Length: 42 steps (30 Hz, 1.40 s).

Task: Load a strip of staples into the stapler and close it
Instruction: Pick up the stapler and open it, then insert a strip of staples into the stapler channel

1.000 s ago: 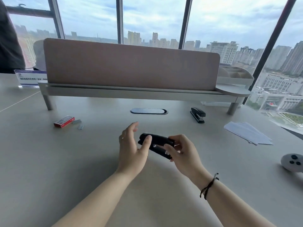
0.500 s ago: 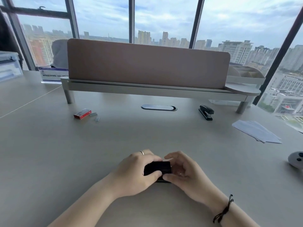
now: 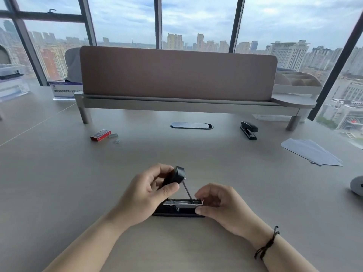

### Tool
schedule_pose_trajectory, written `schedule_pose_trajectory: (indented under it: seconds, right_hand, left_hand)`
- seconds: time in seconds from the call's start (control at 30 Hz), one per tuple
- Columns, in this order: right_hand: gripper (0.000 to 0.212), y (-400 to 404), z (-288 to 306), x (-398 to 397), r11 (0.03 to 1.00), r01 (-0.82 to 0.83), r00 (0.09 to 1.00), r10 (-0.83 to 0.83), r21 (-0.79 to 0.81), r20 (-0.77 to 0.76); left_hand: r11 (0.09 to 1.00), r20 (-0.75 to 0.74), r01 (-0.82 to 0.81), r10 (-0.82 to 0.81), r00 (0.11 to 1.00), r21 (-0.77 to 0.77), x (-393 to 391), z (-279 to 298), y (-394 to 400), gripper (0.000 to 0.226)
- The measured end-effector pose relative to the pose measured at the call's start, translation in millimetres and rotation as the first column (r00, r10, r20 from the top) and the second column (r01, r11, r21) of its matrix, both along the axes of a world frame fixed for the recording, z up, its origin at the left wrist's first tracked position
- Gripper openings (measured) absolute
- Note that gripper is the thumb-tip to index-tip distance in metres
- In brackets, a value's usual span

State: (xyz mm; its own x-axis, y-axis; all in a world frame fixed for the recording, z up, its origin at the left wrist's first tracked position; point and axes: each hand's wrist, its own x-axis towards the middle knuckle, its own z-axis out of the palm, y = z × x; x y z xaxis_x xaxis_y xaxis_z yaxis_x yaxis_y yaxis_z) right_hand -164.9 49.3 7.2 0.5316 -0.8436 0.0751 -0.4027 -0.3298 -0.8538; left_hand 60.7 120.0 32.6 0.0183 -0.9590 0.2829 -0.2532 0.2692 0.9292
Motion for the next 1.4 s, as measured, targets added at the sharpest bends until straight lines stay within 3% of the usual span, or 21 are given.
schedule_pose_trajectory:
  seconds: [0.27,0.37,0.5,0.57,0.63,0.73,0.87,1.03,1.17,1.4]
  right_hand:
    - [0.014,2,1,1,0.999,-0.013,0.997,0.009,-0.046,-0.079]
    - [0.013,4,2,1,0.998,-0.01,0.996,0.004,-0.065,-0.092]
    - [0.013,3,1,2,0.997,0.001,0.996,-0.008,-0.076,-0.092]
    - [0.013,3,1,2,0.997,0.002,0.995,-0.01,-0.083,-0.1]
    - [0.014,4,1,2,0.997,-0.001,0.995,-0.008,-0.082,-0.101]
    - [0.014,4,1,3,0.998,0.001,0.996,-0.007,-0.068,-0.091]
    - [0.016,5,2,3,0.999,-0.009,0.998,0.006,-0.042,-0.063]
    - [0.018,-1,13,11,0.999,-0.033,0.999,0.033,0.02,-0.026]
    - [0.018,-20,25,44,0.999,0.031,0.997,-0.034,-0.043,-0.069]
    - [0.026,-76,25,160,0.999,0.005,0.993,-0.009,-0.035,-0.121]
  left_hand:
    - [1.0,-0.024,-0.023,0.024,0.999,0.018,51,4,24,0.031]
    - [0.996,-0.002,-0.077,0.077,0.997,0.055,75,1,36,0.02]
    - [0.959,0.292,-0.131,0.054,0.955,0.251,109,-9,55,0.058]
    - [0.937,0.427,-0.161,0.014,0.904,0.31,112,-16,59,0.044]
    - [0.947,0.482,-0.185,0.039,0.876,0.261,109,-17,58,0.023]
    - [0.954,0.513,-0.193,0.051,0.857,0.227,106,-16,56,0.025]
    - [0.93,0.458,-0.189,0.026,0.889,0.314,111,-15,53,0.026]
    - [0.936,0.226,-0.086,0.008,0.974,0.34,115,-2,43,0.039]
    - [0.935,0.216,-0.308,0.268,0.939,0.176,111,6,16,0.005]
    - [0.791,0.155,-0.595,0.576,0.802,0.138,130,-21,-32,0.013]
